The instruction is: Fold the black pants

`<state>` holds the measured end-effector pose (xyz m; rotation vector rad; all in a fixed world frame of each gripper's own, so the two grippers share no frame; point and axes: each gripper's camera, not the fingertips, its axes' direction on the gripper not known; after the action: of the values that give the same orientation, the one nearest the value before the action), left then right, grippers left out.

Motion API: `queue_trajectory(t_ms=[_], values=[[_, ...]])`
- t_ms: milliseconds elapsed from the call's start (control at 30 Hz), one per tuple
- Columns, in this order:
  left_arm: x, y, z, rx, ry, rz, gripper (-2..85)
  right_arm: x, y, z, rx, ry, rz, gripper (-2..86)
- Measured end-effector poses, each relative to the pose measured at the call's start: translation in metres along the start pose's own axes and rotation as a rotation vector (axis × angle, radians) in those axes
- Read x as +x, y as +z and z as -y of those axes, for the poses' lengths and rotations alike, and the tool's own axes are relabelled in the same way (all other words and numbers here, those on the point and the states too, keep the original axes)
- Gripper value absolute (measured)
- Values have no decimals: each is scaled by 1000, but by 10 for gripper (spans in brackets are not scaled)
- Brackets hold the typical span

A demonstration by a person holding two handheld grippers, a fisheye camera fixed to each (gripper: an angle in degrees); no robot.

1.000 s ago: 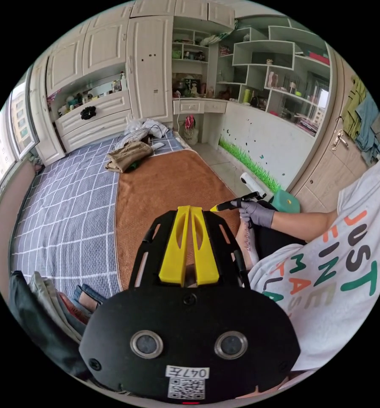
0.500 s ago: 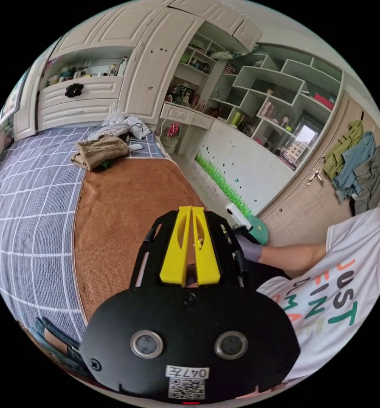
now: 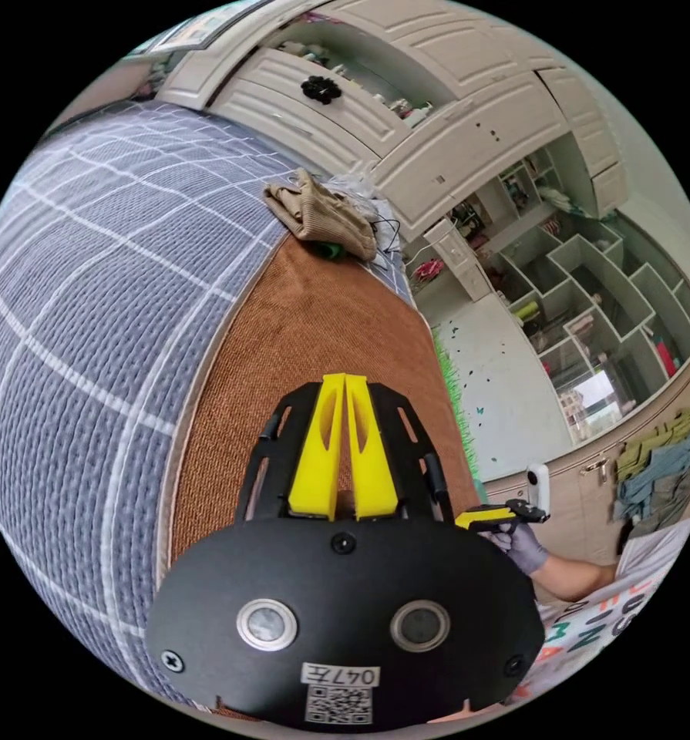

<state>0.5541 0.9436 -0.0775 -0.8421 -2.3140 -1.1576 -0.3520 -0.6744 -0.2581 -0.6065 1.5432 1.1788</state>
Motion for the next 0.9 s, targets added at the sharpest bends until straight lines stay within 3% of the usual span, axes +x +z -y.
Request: queue_trajectory(t_ms=[100, 333, 567, 700, 900], values=[[-3, -6, 50, -5, -31, -69, -10, -25, 6, 12, -13, -55, -88, -11], [-21, 34, 133, -80, -125, -230, -10, -74, -17, 113, 298, -248, -134, -1], [17, 42, 210, -96, -116, -299, -10, -96, 11, 236, 421, -369, -169, 104], [40, 41, 245, -113, -95, -289, -10, -91, 48, 307, 392, -353, -255, 109], [63, 54, 299, -151, -113, -324, -10, -66, 91, 414, 366, -146, -330, 112]])
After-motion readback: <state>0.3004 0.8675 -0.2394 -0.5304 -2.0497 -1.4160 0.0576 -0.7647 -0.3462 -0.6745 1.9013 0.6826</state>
